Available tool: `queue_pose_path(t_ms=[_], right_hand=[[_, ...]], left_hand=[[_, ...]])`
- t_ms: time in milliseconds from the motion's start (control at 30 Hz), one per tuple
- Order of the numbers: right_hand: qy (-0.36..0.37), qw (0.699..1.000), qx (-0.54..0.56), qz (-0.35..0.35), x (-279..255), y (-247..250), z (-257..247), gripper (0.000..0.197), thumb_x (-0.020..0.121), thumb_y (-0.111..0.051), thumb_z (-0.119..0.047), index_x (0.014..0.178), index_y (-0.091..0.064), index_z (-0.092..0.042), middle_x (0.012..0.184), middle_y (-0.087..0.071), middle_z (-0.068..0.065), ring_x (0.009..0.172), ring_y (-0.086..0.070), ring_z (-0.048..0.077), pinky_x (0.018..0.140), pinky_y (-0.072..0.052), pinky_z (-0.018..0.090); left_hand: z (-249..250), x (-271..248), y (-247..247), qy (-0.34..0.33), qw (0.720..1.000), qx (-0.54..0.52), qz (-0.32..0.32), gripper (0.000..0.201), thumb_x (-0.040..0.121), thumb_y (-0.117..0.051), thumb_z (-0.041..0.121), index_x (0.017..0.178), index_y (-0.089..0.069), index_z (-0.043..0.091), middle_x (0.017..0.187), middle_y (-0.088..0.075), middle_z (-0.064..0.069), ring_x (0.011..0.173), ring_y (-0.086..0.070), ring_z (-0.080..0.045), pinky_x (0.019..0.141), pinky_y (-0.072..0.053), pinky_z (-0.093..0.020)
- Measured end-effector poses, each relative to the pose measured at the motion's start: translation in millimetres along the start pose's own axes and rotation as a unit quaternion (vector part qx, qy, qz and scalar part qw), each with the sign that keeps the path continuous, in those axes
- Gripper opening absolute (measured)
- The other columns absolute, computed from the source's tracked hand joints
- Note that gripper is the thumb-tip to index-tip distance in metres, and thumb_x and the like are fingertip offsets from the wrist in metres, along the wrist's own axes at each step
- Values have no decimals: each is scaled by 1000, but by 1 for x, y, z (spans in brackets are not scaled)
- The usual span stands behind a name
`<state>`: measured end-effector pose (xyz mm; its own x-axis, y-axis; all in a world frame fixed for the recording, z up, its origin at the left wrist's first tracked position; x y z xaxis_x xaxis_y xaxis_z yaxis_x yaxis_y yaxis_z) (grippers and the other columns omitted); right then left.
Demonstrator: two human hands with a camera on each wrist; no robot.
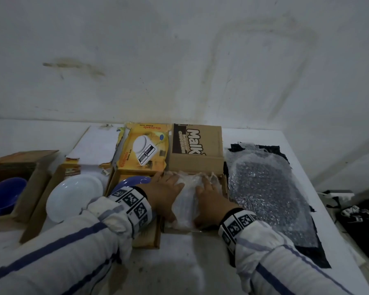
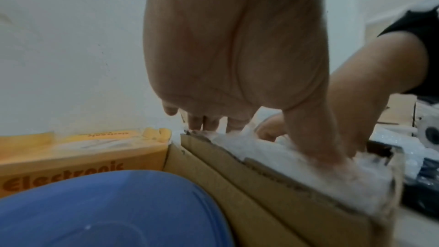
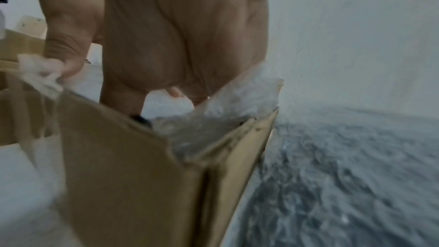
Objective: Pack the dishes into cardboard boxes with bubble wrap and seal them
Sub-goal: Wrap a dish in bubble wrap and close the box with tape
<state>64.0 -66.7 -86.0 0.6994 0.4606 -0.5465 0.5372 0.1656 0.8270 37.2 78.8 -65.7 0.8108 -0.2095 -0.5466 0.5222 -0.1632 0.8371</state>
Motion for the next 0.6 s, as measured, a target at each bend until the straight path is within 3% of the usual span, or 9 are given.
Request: queue_pose_path(t_ms=[67,133,200,267,367,467,600], right_hand=[[-6,1000,1,-25,3,2,1,98,75,-69,-32,148,-6,-12,156,16,12,142,22,37,115,-17,56],[-4,998,-40,-53,0,13,-1,80,84,-58,-26,147,-13,-6,156,-4,18,145,2,35,117,-19,48],[1,997,-77,-25,-8,29,-1,57,90,-48,-16,142,-27,-3,151,-19,23,142,-14,36,115,-23,44],[8,992,-126,26,-17,41,3,50,90,-46,-12,137,-35,-5,151,-14,25,140,-14,41,112,-25,47],[-4,981,-194,24,-22,29,10,53,88,-50,-17,138,-34,-10,154,-3,25,142,-6,42,113,-14,54],[-3,976,-215,40,-17,10,8,60,83,-57,-30,136,-36,-12,152,-8,29,142,-5,44,111,-8,60],[8,975,-214,60,-9,2,12,67,78,-60,-41,135,-37,-15,150,-17,26,141,-14,40,109,-9,59]], left_hand=[[1,0,-1,1,1000,18,-3,115,70,-68,63,152,-3,16,159,0,-13,146,5,-31,115,8,-51],[5,1,-3,2,999,43,6,114,69,-69,61,151,-6,13,158,-5,-16,145,2,-33,114,7,-52],[9,3,-2,2,998,60,7,115,69,-71,59,151,-6,11,157,-7,-17,145,-1,-34,114,7,-52],[12,7,-1,6,998,68,5,117,68,-71,58,151,-4,11,157,-7,-19,145,-3,-35,114,9,-53],[15,11,-2,9,997,79,-1,120,67,-72,58,151,0,11,157,-6,-20,145,-4,-35,115,9,-53],[15,13,-3,8,998,65,0,121,66,-73,58,151,0,11,156,-10,-16,145,-5,-33,113,10,-55],[9,10,-3,5,1000,21,-2,119,67,-73,56,151,0,14,157,-9,-11,146,-3,-28,113,12,-54]])
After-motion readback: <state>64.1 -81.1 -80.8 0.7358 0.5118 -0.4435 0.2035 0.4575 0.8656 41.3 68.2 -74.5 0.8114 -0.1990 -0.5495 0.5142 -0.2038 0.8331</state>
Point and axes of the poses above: each hand's wrist, its own x-axis towards the middle knuckle, its own y-axis out of the back of the hand, z = x × y, the point moved 3 cm from there along x, towards the middle knuckle
